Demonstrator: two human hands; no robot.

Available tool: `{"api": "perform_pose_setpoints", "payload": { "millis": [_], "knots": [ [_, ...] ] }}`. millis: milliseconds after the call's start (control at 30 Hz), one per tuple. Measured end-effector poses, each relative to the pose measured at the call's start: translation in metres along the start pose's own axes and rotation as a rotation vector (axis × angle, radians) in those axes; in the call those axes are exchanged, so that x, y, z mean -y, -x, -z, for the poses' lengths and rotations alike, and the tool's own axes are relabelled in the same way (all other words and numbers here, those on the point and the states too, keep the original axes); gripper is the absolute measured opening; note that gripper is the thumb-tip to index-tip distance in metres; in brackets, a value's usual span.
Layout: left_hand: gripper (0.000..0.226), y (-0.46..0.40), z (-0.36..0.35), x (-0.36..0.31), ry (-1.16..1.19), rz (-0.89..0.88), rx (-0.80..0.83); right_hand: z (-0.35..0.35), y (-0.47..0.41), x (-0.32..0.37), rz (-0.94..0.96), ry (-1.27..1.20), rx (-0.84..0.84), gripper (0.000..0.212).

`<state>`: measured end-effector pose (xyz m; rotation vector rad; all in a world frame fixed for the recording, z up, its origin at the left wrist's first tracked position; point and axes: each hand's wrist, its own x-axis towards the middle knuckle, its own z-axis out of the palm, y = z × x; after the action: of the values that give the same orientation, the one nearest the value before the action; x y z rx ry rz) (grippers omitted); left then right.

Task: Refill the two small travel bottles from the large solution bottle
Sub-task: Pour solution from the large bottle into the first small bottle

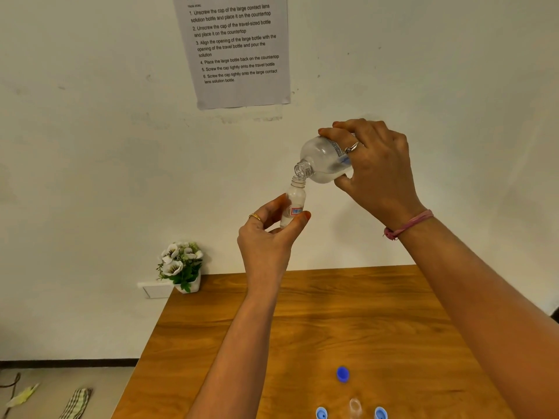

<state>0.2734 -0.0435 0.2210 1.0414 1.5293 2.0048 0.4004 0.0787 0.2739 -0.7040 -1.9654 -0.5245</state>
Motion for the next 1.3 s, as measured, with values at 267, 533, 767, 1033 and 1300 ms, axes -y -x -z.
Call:
{"api": "perform_pose_setpoints", "payload": {
  "millis": [267, 533, 767, 1033, 1300],
  "knots": [
    [0.038, 0.0009, -0.0012, -0.0006, -0.001, -0.002, 0.002, 0.0018, 0.0007, -0.0009, -0.002, 0.006, -0.005, 0.062],
    [0.04, 0.002, -0.0022, -0.0003, 0.003, 0.001, 0.0, 0.0037, 0.001, -0.0003, 0.003, 0.008, -0.004, 0.06],
    [0.039, 0.0031, -0.0029, -0.0004, 0.002, -0.01, -0.004, 0.0066, 0.0006, 0.0001, 0.011, 0.015, -0.023, 0.059],
    [0.037, 0.0041, -0.0042, -0.002, 0.007, -0.013, -0.008, 0.0069, -0.0005, -0.0013, 0.016, 0.015, -0.027, 0.06],
    [0.036, 0.0053, -0.0058, -0.0038, 0.015, -0.009, -0.006, 0.0072, -0.0003, -0.0029, 0.021, 0.005, -0.03, 0.06]
  ]
}}
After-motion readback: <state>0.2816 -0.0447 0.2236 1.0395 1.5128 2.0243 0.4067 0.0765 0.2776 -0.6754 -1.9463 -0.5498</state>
